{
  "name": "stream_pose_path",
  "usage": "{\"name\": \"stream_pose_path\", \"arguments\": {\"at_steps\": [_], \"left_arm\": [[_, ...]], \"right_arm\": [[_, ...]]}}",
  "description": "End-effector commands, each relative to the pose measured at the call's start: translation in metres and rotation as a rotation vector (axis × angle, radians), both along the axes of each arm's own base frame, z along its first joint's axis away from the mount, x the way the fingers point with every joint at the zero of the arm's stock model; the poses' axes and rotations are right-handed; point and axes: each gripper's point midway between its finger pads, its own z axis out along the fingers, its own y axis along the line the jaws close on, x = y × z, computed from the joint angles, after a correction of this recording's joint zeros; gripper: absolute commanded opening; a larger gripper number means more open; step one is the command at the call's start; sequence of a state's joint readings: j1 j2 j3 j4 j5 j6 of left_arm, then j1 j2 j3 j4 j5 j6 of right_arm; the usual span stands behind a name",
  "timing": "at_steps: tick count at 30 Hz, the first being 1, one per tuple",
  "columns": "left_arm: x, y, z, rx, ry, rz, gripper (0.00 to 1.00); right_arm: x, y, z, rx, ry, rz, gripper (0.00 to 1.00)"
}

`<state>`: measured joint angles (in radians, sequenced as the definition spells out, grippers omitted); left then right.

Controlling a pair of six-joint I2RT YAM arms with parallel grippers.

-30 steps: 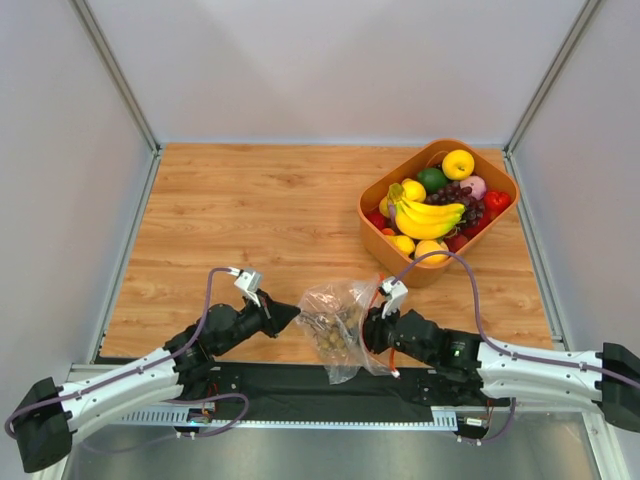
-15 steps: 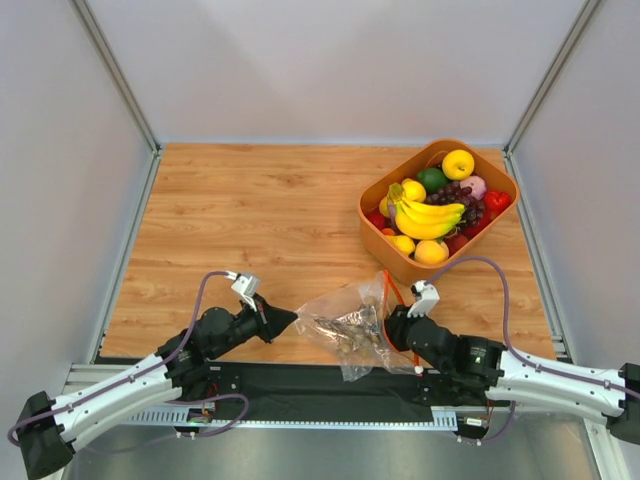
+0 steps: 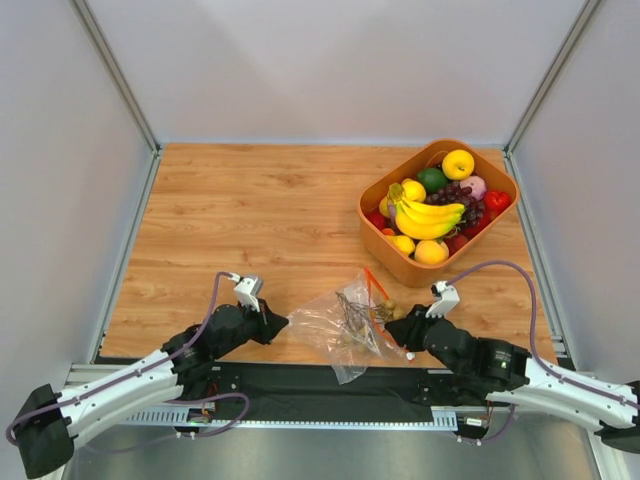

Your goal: Open the zip-top bag and remove the fake food

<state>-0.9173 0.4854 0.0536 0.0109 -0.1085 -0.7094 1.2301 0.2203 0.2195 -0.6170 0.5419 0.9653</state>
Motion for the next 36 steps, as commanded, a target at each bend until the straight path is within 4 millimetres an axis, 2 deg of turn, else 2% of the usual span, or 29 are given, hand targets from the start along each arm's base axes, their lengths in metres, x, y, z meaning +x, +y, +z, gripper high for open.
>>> {"name": "stream_pose_path", "arguments": {"at_steps": [1,7,14,21,28,31,34,35,36], "left_arm": [[0.008,0.007,0.004,0.043,0.001,0.043,0.0],[0.01,0.01,0.009,0.055,0.0,0.051,0.0],[0.012,0.012,0.018,0.06,-0.015,0.055,0.0],[0.013,0.014,0.024,0.06,-0.015,0.056,0.0],[0.017,0.017,0.031,0.062,-0.017,0.066,0.0],[0.02,0.022,0.038,0.081,-0.022,0.078,0.0],[0.025,0.026,0.048,0.091,-0.037,0.081,0.0],[0.024,0.025,0.05,0.095,-0.034,0.064,0.0],[0.025,0.026,0.055,0.096,-0.032,0.063,0.0]], "right_arm": [[0.007,-0.011,0.028,-0.001,-0.062,-0.032,0.0],[0.014,-0.02,0.055,0.006,-0.12,-0.07,0.0],[0.023,-0.042,0.085,-0.013,-0.184,-0.143,0.0],[0.028,-0.058,0.133,0.02,-0.268,-0.178,0.0],[0.03,-0.069,0.159,-0.01,-0.319,-0.183,0.0],[0.033,-0.075,0.181,-0.017,-0.365,-0.194,0.0],[0.039,-0.079,0.213,-0.062,-0.44,-0.203,0.0],[0.042,-0.075,0.218,-0.108,-0.451,-0.196,0.01],[0.043,-0.078,0.24,-0.126,-0.486,-0.194,0.0]]}}
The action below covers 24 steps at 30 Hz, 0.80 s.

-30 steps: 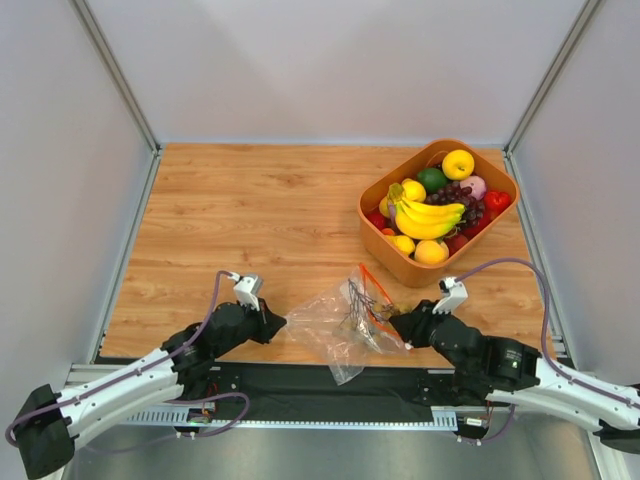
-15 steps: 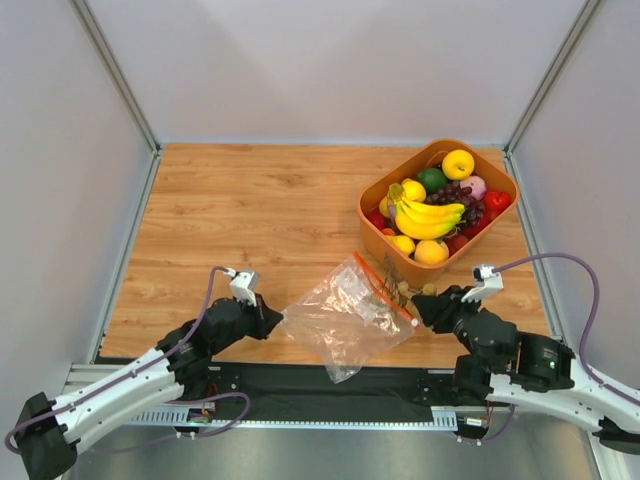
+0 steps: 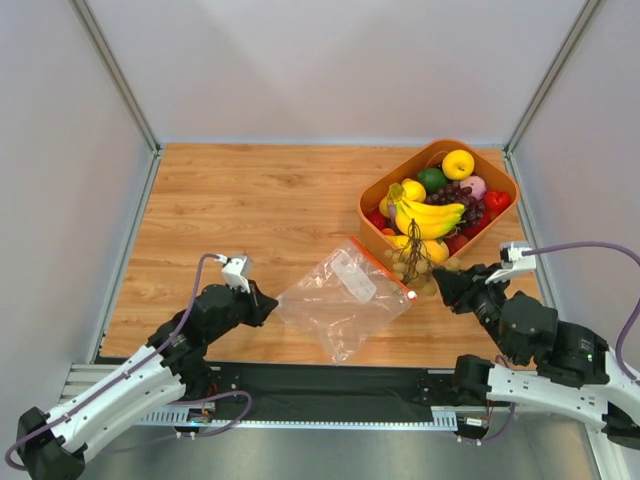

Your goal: Open the zip-top bag and remove the fake food

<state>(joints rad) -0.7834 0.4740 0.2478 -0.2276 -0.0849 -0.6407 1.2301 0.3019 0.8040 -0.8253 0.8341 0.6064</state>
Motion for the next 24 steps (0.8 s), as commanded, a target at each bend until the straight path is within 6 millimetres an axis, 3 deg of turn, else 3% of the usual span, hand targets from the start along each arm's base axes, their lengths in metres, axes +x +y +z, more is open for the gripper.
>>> {"name": "stream_pose_path", "arguments": {"at_steps": [1,2,3,5,6,10,19,22,23,24], "left_arm": [[0.007,0.008,0.013,0.047,-0.003,-0.008,0.0],[0.007,0.008,0.015,0.047,0.005,-0.017,0.0],[0.011,0.012,0.02,0.048,0.013,-0.003,0.0],[0.013,0.011,0.016,0.038,0.057,-0.003,0.0],[0.019,0.015,0.019,0.023,0.065,0.024,0.0],[0.029,0.021,0.023,-0.034,0.097,0.067,0.0],[0.053,0.048,0.058,-0.055,0.07,0.167,0.0],[0.059,0.055,0.065,-0.031,0.073,0.185,0.0],[0.063,0.057,0.077,-0.031,0.053,0.193,0.0],[0.065,0.059,0.076,-0.008,0.06,0.196,0.0]], "right_arm": [[0.014,-0.013,0.057,-0.084,-0.126,-0.072,0.0],[0.019,-0.005,0.063,-0.134,-0.128,-0.077,0.0],[0.021,-0.008,0.083,-0.158,-0.164,-0.082,0.0],[0.028,0.001,0.096,-0.219,-0.181,-0.092,0.0],[0.03,-0.003,0.114,-0.221,-0.205,-0.104,0.0],[0.044,0.001,0.138,-0.27,-0.223,-0.119,0.0],[0.125,0.004,0.113,-0.282,-0.091,-0.106,0.0],[0.142,0.001,0.119,-0.249,-0.101,-0.109,0.0],[0.147,-0.004,0.129,-0.231,-0.114,-0.12,0.0],[0.156,-0.004,0.125,-0.235,-0.094,-0.118,0.0]]}}
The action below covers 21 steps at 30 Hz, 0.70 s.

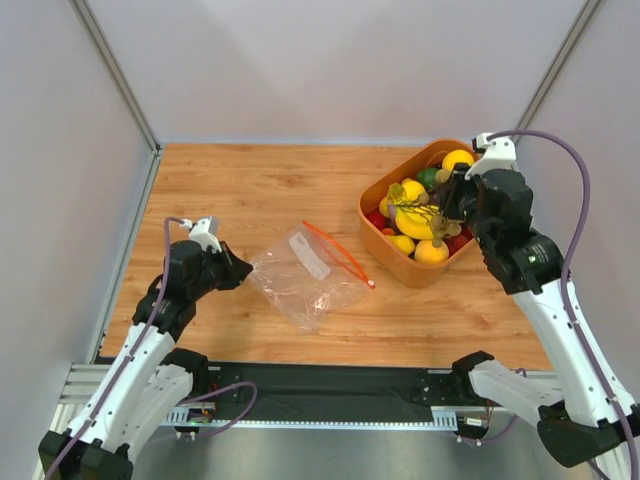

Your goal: Open the zip-top bag and remove the fake food

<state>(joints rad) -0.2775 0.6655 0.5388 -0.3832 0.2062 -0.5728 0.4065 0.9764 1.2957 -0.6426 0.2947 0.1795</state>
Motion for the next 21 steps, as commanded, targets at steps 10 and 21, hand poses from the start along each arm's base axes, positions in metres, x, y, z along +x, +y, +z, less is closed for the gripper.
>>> {"name": "stream_pose_path", "arguments": {"at_steps": [10,21], "left_arm": [[0.045,0.031,0.045,0.1,-0.028,0.039,0.0],[0.065,0.051,0.043,0.186,-0.016,0.044,0.0]], "right_arm": [[0.067,-0.014,0.02,0.103,-0.024,0.063,0.0],[0.128,-0.052,-0.054,0.147,0.087,-0.037,0.0]]}}
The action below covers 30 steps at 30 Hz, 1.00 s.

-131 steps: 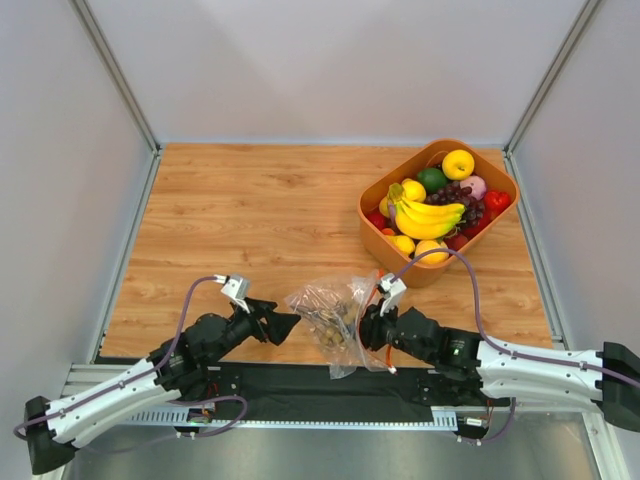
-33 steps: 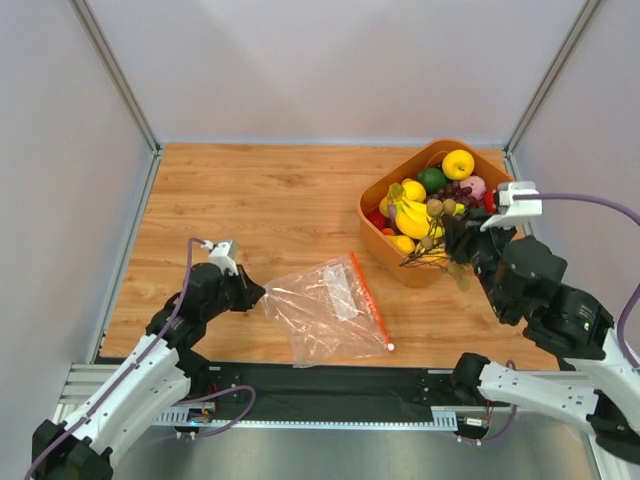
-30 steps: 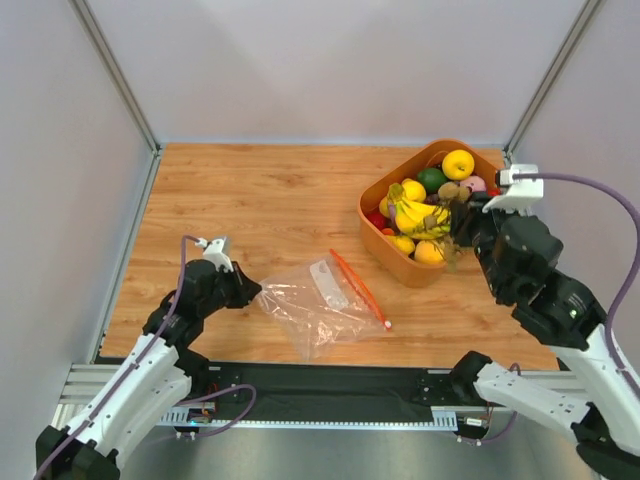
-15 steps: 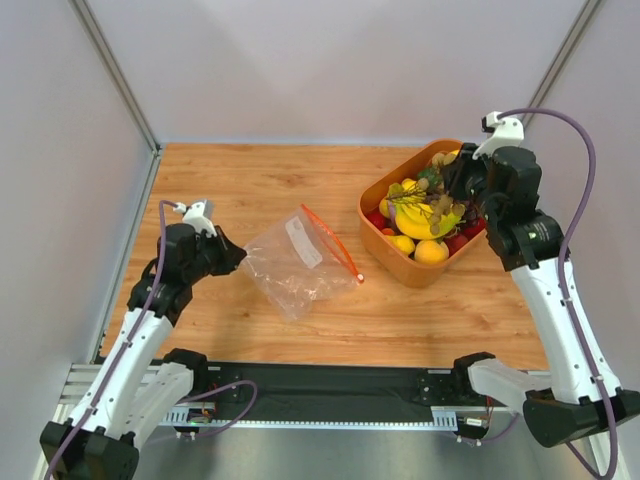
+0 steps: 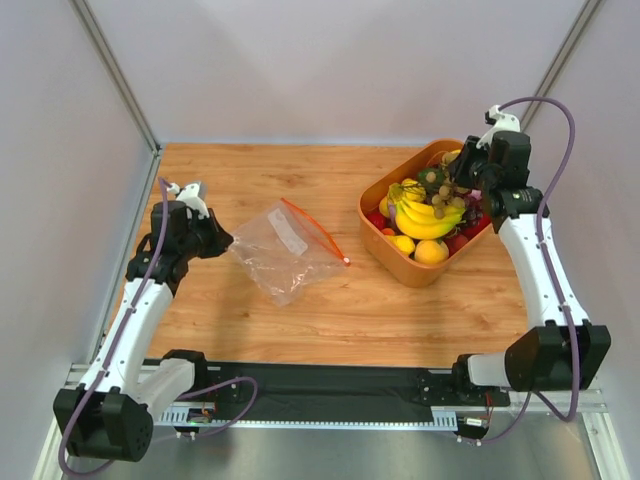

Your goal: Open the zip-top bag and remove the fake food

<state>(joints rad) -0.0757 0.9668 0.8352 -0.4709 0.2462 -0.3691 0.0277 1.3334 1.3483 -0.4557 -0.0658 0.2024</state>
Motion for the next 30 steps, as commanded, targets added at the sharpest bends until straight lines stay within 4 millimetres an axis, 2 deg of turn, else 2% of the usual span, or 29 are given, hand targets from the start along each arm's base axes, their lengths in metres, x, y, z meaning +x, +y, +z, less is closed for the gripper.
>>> {"name": "stream_pose_path", "arguments": {"at_steps": [1,6,7,8,9,11,12,14,15,17,21,23,24,25,27,30], "left_arm": [[0.005,0.008,0.01,0.02,-0.036,-0.014,0.0],[0.009,0.013,0.003,-0.046,0.002,-0.006,0.0],[0.01,0.014,0.002,-0.052,0.006,-0.004,0.0],[0.009,0.013,0.002,-0.056,0.005,-0.01,0.0],[0.009,0.013,0.002,-0.054,0.006,-0.012,0.05],[0.008,0.016,0.002,-0.044,0.004,-0.004,0.2],[0.008,0.016,0.002,-0.041,0.005,0.001,0.43],[0.007,0.02,0.003,-0.027,0.0,0.019,0.62],[0.006,0.022,0.002,-0.02,0.006,0.027,0.78],[0.005,0.027,0.004,-0.001,-0.003,0.049,0.82],[0.001,0.036,0.012,0.028,-0.043,0.102,0.9],[-0.002,0.041,0.019,0.043,-0.086,0.126,0.91],[-0.005,0.042,0.026,0.045,-0.115,0.134,0.91],[-0.006,0.043,0.029,0.047,-0.13,0.139,0.91],[-0.008,0.043,0.032,0.05,-0.151,0.139,0.91],[-0.012,0.04,0.044,0.046,-0.203,0.124,0.91]], "right_arm": [[0.016,-0.003,0.001,0.034,-0.049,-0.008,0.0],[0.023,-0.01,-0.02,0.017,0.014,-0.049,0.0],[0.023,-0.024,-0.022,0.011,0.024,-0.082,0.05],[0.022,-0.024,-0.023,0.01,0.028,-0.083,0.11],[0.021,-0.026,-0.023,0.008,0.031,-0.089,0.26],[0.018,-0.027,-0.019,0.001,0.023,-0.095,0.47],[0.016,-0.027,-0.019,0.001,0.029,-0.1,0.63],[0.012,-0.03,-0.013,-0.002,0.022,-0.114,0.74],[0.008,-0.03,-0.014,-0.003,0.034,-0.116,0.84],[0.004,-0.036,-0.011,-0.014,0.041,-0.152,0.95],[-0.012,-0.037,-0.01,-0.006,0.066,-0.166,1.0],[-0.023,-0.036,-0.001,0.004,0.045,-0.163,1.0],[-0.029,-0.033,-0.006,0.019,0.056,-0.159,1.0],[-0.038,-0.031,0.002,0.025,0.032,-0.151,1.0],[-0.049,-0.03,-0.003,0.038,0.038,-0.153,1.0],[-0.072,-0.013,0.008,0.079,0.0,-0.069,1.0]]}}
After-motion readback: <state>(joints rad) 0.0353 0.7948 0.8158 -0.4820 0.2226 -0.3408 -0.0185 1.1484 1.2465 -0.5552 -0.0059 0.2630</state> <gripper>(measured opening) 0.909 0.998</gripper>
